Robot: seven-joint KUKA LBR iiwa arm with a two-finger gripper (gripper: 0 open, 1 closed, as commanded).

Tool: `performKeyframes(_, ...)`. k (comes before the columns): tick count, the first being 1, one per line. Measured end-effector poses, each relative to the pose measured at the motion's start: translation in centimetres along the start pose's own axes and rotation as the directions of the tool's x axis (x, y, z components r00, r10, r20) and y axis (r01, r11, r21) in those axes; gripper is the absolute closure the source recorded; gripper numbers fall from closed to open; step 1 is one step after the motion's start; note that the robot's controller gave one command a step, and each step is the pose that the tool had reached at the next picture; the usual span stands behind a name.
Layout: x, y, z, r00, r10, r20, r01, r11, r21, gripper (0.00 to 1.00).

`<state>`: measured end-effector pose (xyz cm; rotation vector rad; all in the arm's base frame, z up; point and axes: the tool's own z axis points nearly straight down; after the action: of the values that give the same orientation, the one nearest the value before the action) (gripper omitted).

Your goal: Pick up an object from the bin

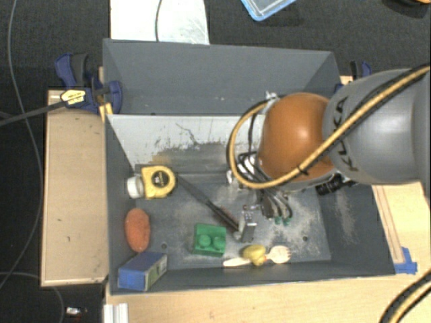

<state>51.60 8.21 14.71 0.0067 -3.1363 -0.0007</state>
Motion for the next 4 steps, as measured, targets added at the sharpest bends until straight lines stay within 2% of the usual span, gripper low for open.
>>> performKeyframes(1,-0.2,0.0,-0.3,1.0,0.003,0.007,-0.003,1.0,-0.001,0.0)
performKeyframes(2,-1.1,-1.8,6.1,0.979,0.205,0.011,-0.205,0.979,-0.004,0.0)
performKeyframes(3,-2.0,-2.2,7.7,0.909,0.416,0.011,-0.416,0.909,-0.007,0.0)
performKeyframes(4,-1.3,-2.0,7.7,0.949,0.317,0.004,-0.317,0.949,-0.002,0.0)
